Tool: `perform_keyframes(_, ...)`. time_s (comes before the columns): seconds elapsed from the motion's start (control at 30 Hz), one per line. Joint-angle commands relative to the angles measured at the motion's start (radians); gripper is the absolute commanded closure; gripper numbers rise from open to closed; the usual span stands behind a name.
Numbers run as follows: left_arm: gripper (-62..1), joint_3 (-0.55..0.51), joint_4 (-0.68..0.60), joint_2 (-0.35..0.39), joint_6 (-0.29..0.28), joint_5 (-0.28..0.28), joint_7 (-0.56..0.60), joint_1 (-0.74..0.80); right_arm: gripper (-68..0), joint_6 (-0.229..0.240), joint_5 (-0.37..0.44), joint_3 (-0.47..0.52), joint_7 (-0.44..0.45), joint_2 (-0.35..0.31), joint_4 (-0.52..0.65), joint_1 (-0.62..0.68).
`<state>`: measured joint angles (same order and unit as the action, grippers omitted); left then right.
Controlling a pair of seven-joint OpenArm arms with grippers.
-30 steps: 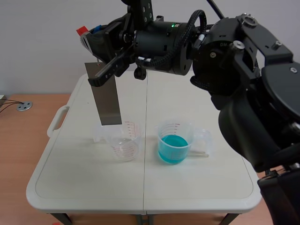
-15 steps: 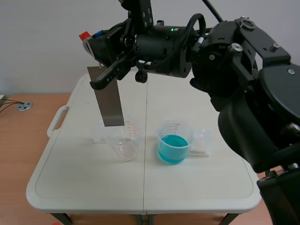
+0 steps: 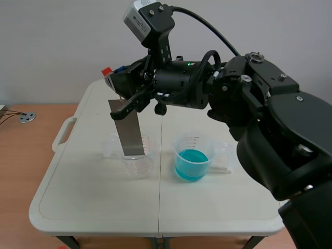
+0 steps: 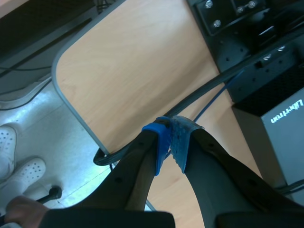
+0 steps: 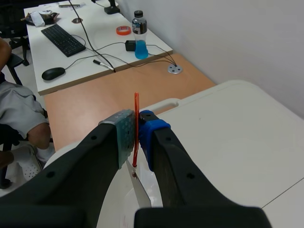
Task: Hold the metal plate by the orange handle, dip it into the blue solution, take it out and point at it, then put the plate back in the beaker on the left.
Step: 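Put the plate into the left beaker, then return to the home posture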
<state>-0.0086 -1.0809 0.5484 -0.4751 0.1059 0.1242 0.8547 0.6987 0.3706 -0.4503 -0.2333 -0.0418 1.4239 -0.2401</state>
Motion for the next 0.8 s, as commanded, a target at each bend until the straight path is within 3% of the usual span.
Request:
perform_keyframes(0.0, -2.8, -0.003, -0.003, -0.002, -0.01, 0.005, 0.006, -0.005, -1.3, -0.002, 0.02, -0.003, 0.027, 0.003, -0.001, -0.025)
perform_keyframes(0.3, -2.8, -0.003, 0.002, -0.002, -0.01, 0.005, 0.007, -0.01, -1.3, -0.003, 0.043, -0.003, 0.086, 0.003, -0.081, -0.015)
perform_keyframes(0.47, -2.8, -0.003, 0.002, -0.003, -0.01, 0.005, 0.006, -0.01, -1.3, -0.003, 0.084, -0.003, 0.09, 0.003, -0.105, -0.005)
perform_keyframes(0.77, -2.8, -0.003, 0.002, -0.002, -0.01, 0.005, 0.006, -0.01, -1.3, -0.003, 0.086, -0.003, 0.102, 0.003, -0.134, 0.011)
